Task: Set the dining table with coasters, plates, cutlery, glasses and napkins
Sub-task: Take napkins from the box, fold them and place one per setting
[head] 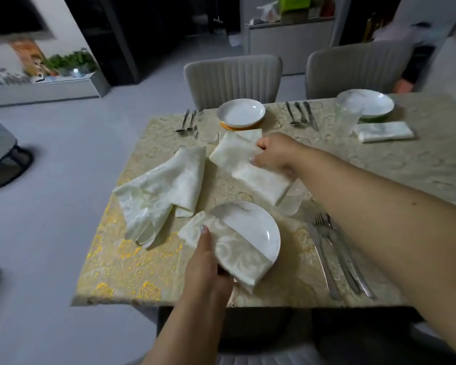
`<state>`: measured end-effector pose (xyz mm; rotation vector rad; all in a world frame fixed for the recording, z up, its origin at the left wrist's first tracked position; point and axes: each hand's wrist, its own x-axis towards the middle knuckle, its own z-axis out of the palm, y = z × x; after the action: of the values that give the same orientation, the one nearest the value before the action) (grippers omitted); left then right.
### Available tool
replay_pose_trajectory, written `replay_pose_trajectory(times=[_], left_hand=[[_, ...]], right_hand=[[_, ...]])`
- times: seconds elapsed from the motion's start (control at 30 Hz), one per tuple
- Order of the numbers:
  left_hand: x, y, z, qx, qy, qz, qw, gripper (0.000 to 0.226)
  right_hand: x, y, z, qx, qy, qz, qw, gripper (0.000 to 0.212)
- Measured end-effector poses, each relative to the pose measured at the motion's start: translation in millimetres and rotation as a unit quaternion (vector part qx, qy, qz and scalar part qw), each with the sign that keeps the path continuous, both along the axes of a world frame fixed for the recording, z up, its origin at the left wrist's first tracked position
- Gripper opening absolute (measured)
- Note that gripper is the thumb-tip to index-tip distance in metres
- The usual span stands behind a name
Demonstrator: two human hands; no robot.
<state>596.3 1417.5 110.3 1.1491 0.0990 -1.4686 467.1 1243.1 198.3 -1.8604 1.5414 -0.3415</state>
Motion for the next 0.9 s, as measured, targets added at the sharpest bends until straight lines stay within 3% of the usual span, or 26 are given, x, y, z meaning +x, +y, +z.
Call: replay_pose_trajectory(times=[0.33,0.9], left_hand=[[21,-6,-18,0.004,0.04,0.044,0.998,0.038],[14,-18,-24,0.022,0.083,0.022,0.996,0.042]], right_hand=[[60,-61,-44,-0.006,0.19,0.175,0.966,0.014],[84,-112,-133,0.136,0.331,0.231,0.905,0.039]])
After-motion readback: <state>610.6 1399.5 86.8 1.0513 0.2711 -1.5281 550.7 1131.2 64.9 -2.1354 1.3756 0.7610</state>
